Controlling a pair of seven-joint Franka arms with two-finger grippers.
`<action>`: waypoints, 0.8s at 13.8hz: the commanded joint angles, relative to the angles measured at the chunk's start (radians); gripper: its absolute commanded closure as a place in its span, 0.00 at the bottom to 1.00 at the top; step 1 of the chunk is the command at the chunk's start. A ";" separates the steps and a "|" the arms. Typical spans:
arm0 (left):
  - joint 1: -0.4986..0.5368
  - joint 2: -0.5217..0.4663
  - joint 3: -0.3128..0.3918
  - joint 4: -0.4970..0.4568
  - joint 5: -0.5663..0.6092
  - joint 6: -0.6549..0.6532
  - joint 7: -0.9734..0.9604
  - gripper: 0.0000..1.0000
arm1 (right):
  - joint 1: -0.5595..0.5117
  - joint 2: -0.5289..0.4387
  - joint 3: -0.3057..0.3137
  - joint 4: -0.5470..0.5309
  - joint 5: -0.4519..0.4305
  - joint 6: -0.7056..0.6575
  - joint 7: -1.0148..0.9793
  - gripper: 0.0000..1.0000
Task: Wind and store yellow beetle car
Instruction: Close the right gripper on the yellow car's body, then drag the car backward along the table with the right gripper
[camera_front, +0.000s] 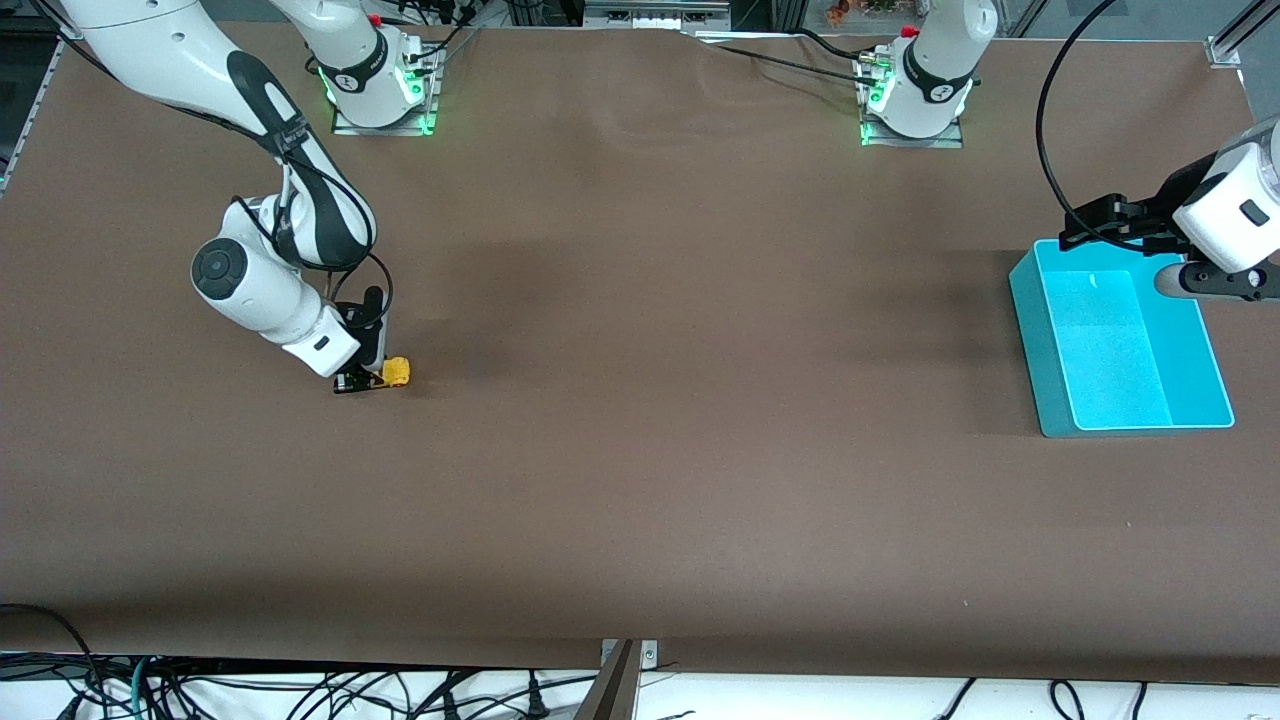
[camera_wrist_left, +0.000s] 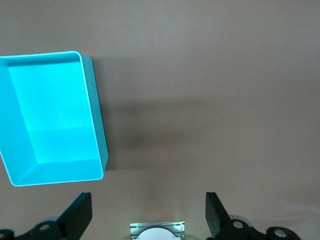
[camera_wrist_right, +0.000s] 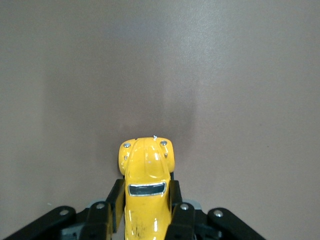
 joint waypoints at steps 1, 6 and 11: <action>0.001 0.005 -0.007 0.018 0.018 -0.006 -0.006 0.00 | -0.022 0.021 0.007 -0.007 0.012 0.024 -0.034 0.84; -0.005 0.005 -0.009 0.018 0.018 -0.006 -0.008 0.00 | -0.083 0.024 0.004 -0.008 0.016 0.024 -0.118 0.83; -0.021 0.007 -0.010 0.040 0.019 -0.006 -0.008 0.00 | -0.206 0.046 -0.002 0.001 0.016 0.021 -0.287 0.82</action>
